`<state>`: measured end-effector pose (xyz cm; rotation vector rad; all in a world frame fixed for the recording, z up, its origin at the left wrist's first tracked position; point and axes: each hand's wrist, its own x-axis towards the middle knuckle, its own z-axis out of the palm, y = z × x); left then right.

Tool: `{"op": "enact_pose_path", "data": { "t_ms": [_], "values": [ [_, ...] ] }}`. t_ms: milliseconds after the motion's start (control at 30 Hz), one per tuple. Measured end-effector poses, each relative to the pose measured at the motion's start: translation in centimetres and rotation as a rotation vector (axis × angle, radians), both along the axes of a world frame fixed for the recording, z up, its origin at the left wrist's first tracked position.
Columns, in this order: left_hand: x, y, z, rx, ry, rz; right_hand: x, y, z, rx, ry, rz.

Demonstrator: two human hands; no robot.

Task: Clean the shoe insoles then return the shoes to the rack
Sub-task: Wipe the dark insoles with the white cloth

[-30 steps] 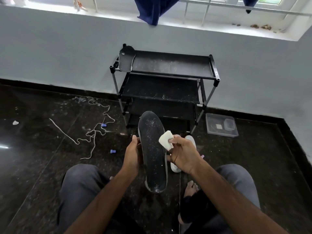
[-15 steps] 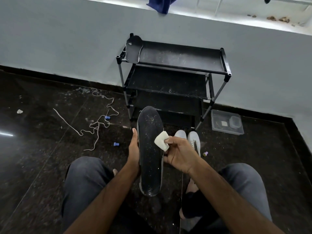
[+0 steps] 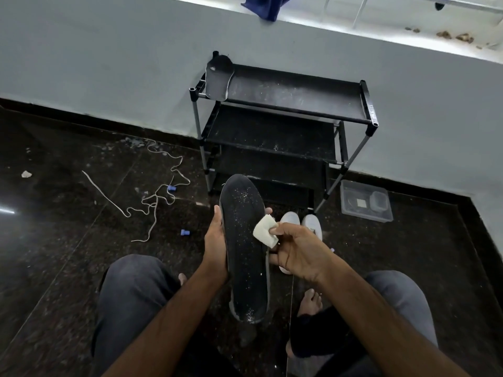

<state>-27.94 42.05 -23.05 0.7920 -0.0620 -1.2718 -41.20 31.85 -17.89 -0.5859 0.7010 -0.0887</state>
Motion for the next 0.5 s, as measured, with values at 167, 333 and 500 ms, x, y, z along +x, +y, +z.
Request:
{"op": "enact_pose_path", "data": {
  "t_ms": [167, 333, 500],
  "values": [
    [0.1, 0.2, 0.6, -0.006, 0.036, 0.021, -0.2, -1.0, 0.0, -0.057, 0.07, 0.046],
    [0.5, 0.1, 0.6, 0.042, 0.088, 0.083, 0.5, -3.1, 2.1, -0.605, 0.225, -0.063],
    [0.7, -0.4, 1.1, 0.084, 0.083, 0.06, 3.3, -3.8, 2.2, -1.519, 0.187, 0.047]
  ]
}}
